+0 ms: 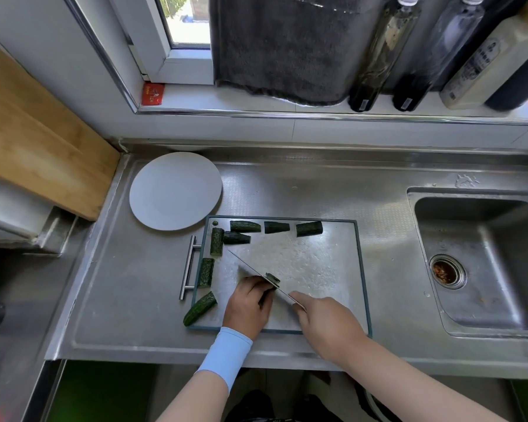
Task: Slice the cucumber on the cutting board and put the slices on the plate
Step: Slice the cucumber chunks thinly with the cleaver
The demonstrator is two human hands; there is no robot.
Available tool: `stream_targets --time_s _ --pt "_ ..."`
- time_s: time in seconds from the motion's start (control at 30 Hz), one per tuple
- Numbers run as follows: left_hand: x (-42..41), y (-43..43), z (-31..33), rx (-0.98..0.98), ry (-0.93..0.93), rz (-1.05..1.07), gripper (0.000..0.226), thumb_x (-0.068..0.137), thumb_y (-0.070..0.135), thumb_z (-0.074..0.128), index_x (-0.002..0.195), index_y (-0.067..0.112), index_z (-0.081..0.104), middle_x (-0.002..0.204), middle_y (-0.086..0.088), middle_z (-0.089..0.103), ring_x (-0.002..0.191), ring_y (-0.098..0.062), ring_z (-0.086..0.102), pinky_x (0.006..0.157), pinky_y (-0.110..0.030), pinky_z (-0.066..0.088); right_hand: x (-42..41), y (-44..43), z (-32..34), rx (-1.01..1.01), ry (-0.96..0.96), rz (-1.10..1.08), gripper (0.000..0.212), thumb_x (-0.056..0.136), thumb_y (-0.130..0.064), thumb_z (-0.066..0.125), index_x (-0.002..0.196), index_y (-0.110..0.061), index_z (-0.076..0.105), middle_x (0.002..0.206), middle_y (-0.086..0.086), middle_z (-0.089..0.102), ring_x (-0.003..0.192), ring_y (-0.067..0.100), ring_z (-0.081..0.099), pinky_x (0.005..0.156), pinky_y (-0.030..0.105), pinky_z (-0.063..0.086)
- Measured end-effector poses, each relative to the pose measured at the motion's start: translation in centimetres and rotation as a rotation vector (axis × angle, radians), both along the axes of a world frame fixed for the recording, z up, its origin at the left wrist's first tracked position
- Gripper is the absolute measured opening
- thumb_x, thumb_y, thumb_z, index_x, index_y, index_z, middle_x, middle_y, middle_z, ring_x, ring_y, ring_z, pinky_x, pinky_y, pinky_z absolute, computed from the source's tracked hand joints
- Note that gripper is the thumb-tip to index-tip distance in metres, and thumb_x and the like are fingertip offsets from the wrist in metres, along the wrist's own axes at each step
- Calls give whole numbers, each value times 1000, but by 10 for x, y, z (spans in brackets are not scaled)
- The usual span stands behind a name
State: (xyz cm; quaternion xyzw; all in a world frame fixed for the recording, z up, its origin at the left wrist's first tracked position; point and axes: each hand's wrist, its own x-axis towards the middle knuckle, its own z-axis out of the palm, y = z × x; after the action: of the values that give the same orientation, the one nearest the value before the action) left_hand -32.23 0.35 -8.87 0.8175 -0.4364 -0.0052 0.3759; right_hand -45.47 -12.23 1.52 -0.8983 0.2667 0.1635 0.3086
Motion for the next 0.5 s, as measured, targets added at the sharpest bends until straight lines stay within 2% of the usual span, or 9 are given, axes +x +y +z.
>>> stream_targets --time_s 0.1,0.2,0.4,0.5 --pt "-1 0 0 -1 0 11 22 69 0 81 88 8 73 92 -7 68 91 -18 58 89 -13 40 -9 0 6 -18 15 15 27 105 -29 34 123 -33 54 66 -4 52 60 16 45 58 32 39" --pt "-1 -1 -1 1 16 15 19 72 3 80 88 9 74 92 -5 67 91 -17 59 87 -13 42 -18 -2 8 -9 28 -9 25 106 -29 34 119 -31 55 71 0 60 61 17 49 59 32 42" --pt "1 0 -2 -3 35 -3 19 74 4 79 91 10 74 94 -4 67 91 -18 60 82 -20 48 -24 -4 9 -3 38 -1 19 106 -29 33 110 -35 51 66 -3 53 59 17 47 50 25 31" --pt "0 0 -2 -6 40 7 21 73 3 80 91 10 74 95 -4 67 92 -18 61 83 -20 49 -20 -5 8 -20 50 4 24 106 -29 33 117 -34 54 74 -1 61 64 20 53 53 30 35"
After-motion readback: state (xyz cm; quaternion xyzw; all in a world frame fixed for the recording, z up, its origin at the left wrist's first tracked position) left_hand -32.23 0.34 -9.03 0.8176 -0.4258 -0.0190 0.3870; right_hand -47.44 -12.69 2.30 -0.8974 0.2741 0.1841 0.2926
